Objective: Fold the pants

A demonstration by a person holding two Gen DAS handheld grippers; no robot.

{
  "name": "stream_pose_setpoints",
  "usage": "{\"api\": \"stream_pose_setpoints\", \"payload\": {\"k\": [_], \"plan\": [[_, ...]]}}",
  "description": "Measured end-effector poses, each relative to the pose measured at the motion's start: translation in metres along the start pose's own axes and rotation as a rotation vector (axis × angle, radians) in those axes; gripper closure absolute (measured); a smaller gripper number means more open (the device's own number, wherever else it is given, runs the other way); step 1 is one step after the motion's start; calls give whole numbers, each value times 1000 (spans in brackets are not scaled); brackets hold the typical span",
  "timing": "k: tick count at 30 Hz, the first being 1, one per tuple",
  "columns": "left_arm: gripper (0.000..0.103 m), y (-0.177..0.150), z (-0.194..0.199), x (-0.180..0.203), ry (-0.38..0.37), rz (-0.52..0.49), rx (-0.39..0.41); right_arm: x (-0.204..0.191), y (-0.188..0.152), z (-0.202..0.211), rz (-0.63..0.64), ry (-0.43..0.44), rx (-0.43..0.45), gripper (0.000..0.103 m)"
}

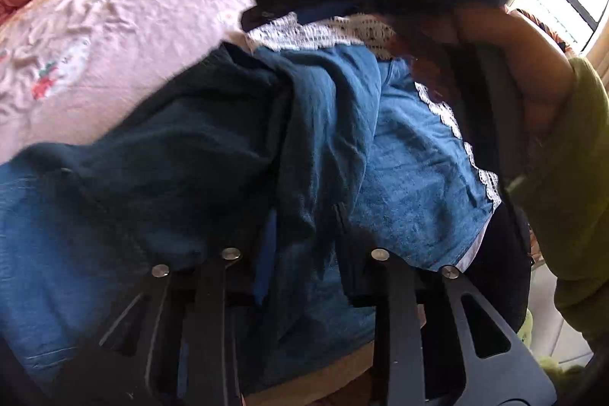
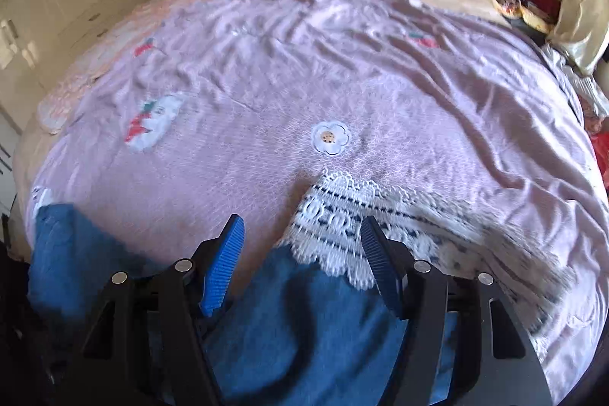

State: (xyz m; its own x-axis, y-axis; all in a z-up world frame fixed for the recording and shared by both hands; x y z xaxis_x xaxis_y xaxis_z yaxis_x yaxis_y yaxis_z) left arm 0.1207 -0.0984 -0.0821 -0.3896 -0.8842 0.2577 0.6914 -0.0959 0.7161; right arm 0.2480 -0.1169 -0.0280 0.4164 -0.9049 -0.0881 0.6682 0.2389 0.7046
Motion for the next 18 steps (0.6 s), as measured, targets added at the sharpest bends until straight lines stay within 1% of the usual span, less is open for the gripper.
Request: {"api": "stream_pose_setpoints", "payload": {"k": [1,4,5,6,7,8,9,11,12,15,18], "plan": [[85,-1,-2,1,-2,-2,-4,0,1,-7,-5,-5,-13,40],[85,-4,-7,2,-8,-4,-10,7,-1,-32,-29,-36,-61,41],[85,-4,-7,1,-10,-3,-11,9,-2,-38,-39,-45,-72,45],[85,-4,-8,1,-12,-6,-8,11,-3,-43,-42,-57,-76,55],[85,-4,-8,1,-14,-6,-6,12,-3,-47,-25,-76,-71,61],[85,-3,-9,0,-15,-2,-6,13,-2,-48,-13,-78,-65,70],[85,-3,-9,-1,-18,1,-2,14,-2,-47,-2,-72,-58,80],[85,-2,-8,-2,-18,3,2,19,-1,-40,-31,-40,-41,93],[83,0,-8,-3,-19,5,5,23,0,-33,-57,-20,-21,94],[69,4,-6,-7,-18,11,21,35,4,-2,-128,16,56,95],[67,7,-3,-8,-15,10,35,48,6,37,-204,55,134,95]]}}
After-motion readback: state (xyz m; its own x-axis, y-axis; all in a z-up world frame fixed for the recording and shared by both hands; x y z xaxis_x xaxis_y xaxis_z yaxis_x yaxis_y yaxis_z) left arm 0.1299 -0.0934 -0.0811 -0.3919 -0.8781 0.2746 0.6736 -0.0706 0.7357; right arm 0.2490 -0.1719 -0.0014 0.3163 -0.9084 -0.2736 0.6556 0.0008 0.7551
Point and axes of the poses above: each gripper's, at about its wrist camera, not at the fingertips, and z roughly against the way its jaws point, x to its right, y to its top, the point moved 4 cm from there along -z, roughly the way its jaws point, and after that the axes turned 14 degrees about x, right-handed, at the moved point
